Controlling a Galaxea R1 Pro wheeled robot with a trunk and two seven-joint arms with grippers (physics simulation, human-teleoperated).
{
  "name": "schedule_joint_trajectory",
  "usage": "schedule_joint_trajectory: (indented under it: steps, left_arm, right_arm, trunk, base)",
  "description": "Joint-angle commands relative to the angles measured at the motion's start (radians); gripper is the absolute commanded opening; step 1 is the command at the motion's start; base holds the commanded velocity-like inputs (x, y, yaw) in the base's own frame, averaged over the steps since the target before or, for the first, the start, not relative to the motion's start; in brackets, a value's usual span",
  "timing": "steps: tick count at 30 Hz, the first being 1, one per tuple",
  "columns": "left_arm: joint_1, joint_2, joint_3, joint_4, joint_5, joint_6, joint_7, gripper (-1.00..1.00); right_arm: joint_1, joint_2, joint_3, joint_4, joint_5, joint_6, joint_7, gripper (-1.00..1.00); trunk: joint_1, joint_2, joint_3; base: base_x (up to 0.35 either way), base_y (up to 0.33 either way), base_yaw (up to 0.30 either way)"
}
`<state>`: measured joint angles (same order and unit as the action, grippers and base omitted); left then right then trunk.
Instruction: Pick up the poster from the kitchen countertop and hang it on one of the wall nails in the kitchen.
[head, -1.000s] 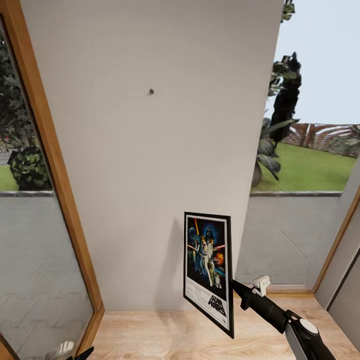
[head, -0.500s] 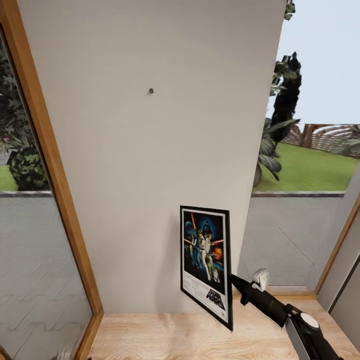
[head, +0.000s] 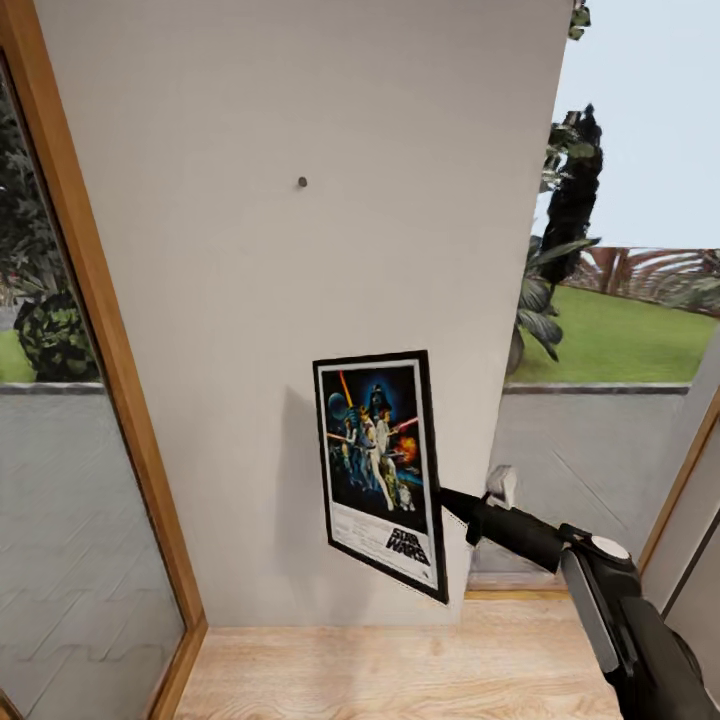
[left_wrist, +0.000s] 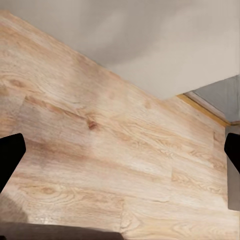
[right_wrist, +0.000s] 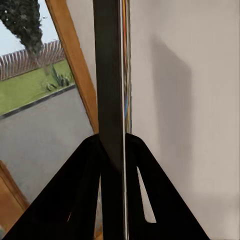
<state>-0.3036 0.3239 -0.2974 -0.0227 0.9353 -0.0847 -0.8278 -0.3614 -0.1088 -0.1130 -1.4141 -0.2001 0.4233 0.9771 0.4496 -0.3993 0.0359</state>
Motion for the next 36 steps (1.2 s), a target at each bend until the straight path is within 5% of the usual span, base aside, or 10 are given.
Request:
schedule_joint_trajectory:
  steps: [1,5,12,15,20,29,36]
  left_arm:
    - [0.000,0.000,-0.009,0.001,0.003,-0.009,-0.001,1.00]
    - [0.000,0.000,-0.010,0.001,0.003,-0.009,-0.001,1.00]
    - [0.000,-0.008,-0.010,0.000,0.002,-0.010,-0.001,1.00]
    - [0.000,-0.009,-0.009,0.000,0.002,-0.010,-0.001,1.00]
    - [0.000,-0.009,-0.009,0.000,0.002,-0.009,-0.001,1.00]
    - [0.000,-0.010,-0.009,0.000,0.002,-0.010,-0.003,1.00]
    - [0.000,-0.010,-0.008,0.000,0.002,-0.010,-0.004,1.00]
  right_arm:
    - [-0.086,0.003,0.012,-0.035,-0.010,0.115,0.003,-1.00]
    - [-0.243,0.025,0.026,-0.049,-0.073,0.272,0.003,-1.00]
    - [-0.458,0.034,0.074,-0.049,-0.123,0.418,0.003,-1.00]
    - [-0.537,0.034,0.077,-0.042,-0.206,0.460,0.002,-1.00]
    - [-0.595,0.034,0.078,-0.028,-0.290,0.473,-0.001,-1.00]
    - [-0.629,0.035,0.082,0.037,-0.316,0.473,0.001,-1.00]
    - [-0.707,0.065,0.122,0.120,-0.319,0.474,0.006,-1.00]
  trunk:
    - [0.000,-0.001,-0.001]
    - [0.000,-0.001,-0.001]
    - [0.000,-0.001,-0.001]
    - [0.000,-0.001,-0.001]
    - [0.000,-0.001,-0.001]
    - [0.000,-0.001,-0.001]
    - [0.000,-0.001,-0.001]
  base:
    - [0.000,0.000,0.000]
    - [0.000,0.000,0.000]
    - [0.000,0.000,0.000]
    - [0.000,0.000,0.000]
    - [0.000,0.000,0.000]
    - [0.000,0.000,0.000]
    - [0.000,0.000,0.000]
